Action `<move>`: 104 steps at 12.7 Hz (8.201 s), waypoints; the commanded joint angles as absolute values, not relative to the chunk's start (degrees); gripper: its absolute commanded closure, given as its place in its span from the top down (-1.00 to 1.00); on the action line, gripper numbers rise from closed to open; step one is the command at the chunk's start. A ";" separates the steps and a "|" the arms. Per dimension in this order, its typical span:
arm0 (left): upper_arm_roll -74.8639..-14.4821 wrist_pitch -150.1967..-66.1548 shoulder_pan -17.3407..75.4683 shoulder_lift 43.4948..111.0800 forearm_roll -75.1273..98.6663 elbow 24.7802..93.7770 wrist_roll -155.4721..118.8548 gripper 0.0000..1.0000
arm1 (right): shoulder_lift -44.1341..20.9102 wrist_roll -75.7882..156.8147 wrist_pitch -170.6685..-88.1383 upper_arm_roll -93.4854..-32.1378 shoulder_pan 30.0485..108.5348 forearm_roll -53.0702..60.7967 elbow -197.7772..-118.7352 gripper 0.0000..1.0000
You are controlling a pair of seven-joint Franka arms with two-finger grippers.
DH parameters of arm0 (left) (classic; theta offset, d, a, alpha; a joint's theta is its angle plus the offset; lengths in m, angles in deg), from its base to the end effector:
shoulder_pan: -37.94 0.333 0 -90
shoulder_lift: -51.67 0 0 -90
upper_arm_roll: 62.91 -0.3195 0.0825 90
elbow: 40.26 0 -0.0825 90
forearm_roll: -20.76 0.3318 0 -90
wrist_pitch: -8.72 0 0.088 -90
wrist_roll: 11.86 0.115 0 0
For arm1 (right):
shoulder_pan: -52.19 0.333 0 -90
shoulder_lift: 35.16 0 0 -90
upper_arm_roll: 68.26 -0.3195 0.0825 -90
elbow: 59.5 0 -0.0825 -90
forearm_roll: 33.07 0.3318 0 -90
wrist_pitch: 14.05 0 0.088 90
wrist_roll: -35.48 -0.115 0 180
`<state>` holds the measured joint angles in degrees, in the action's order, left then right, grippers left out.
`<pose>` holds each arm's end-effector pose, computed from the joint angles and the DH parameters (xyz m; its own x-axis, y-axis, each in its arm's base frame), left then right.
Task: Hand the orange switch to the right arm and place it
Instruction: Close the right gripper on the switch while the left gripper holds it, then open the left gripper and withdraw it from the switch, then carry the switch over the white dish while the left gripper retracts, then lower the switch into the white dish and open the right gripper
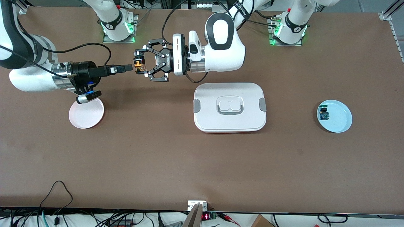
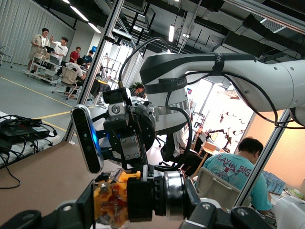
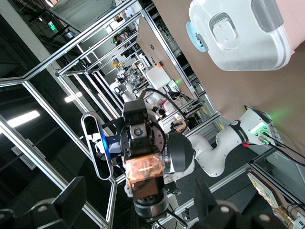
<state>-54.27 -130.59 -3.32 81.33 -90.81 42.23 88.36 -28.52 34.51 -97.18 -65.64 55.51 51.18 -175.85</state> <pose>0.4650 -0.5267 0.4730 0.3961 0.0120 0.9181 -0.9160 -0.0649 0.3960 0.4954 0.1311 0.4782 0.8155 0.1245 -0.5652 -0.5542 -0.1135 -0.8246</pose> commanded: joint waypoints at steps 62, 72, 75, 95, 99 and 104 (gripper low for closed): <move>-56.58 -81.28 51.10 98.43 -55.15 32.00 89.13 1.00 | -27.62 82.73 -118.70 -60.79 58.96 -19.33 -176.74 -0.65; -56.06 -81.63 56.66 82.81 4.82 20.65 59.11 1.00 | -24.27 98.23 -145.24 -60.61 56.68 -41.58 -185.61 -0.64; -55.88 -79.10 54.56 75.77 10.98 21.26 46.38 1.00 | -21.99 103.22 -153.16 -60.61 54.05 -43.26 -186.94 -0.64; -53.16 -79.43 52.18 52.10 17.16 53.18 -9.75 1.00 | -13.10 120.13 -166.45 -60.88 50.08 -43.00 -189.93 0.15; -53.15 -79.08 52.00 53.07 16.63 51.24 -10.01 1.00 | -15.64 119.77 -165.57 -61.05 50.08 -42.56 -189.67 1.00; -52.98 -79.08 51.39 53.42 17.33 50.54 -9.66 1.00 | -20.30 111.28 -154.10 -62.37 51.31 -35.89 -183.80 1.00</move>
<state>-53.54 -79.06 51.73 53.44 15.83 51.62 -9.33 -18.38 115.85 -159.79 -61.27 51.00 -37.84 -186.57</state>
